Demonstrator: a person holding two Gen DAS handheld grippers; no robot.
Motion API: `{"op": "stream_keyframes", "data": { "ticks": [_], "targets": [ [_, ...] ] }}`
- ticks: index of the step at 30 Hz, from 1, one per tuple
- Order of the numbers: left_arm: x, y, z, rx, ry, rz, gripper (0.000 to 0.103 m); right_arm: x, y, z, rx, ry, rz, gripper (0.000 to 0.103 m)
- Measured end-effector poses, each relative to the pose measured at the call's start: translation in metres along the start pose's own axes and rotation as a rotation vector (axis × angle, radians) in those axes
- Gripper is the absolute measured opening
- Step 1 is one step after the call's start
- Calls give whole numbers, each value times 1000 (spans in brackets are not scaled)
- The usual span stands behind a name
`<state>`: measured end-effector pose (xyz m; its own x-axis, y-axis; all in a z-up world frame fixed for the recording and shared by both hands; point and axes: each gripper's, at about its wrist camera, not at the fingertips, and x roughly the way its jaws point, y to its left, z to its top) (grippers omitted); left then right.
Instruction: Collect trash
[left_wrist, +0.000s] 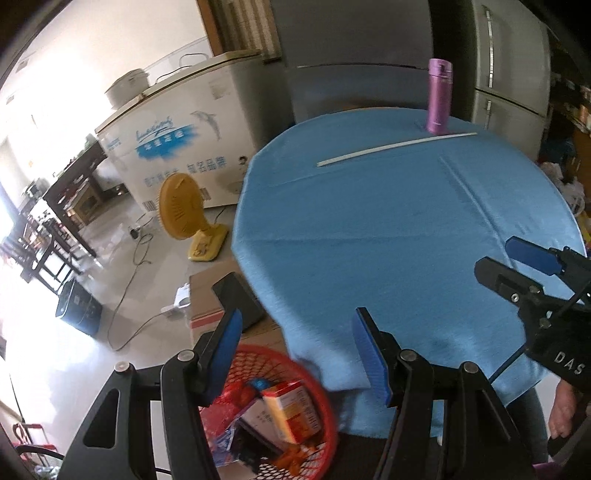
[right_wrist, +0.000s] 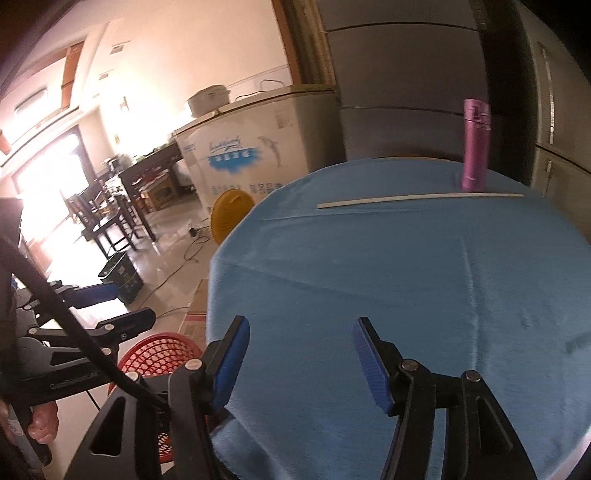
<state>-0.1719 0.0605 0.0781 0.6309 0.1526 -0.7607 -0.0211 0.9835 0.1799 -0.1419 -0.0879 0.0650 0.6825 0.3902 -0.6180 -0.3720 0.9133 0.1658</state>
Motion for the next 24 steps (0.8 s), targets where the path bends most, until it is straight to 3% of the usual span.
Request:
{"op": "stream_keyframes", "data": {
  "ticks": [24],
  "targets": [
    [-17,-100,56,124,-78,-113,63,-60,-87,6,149,-103,-199,65]
  ]
}}
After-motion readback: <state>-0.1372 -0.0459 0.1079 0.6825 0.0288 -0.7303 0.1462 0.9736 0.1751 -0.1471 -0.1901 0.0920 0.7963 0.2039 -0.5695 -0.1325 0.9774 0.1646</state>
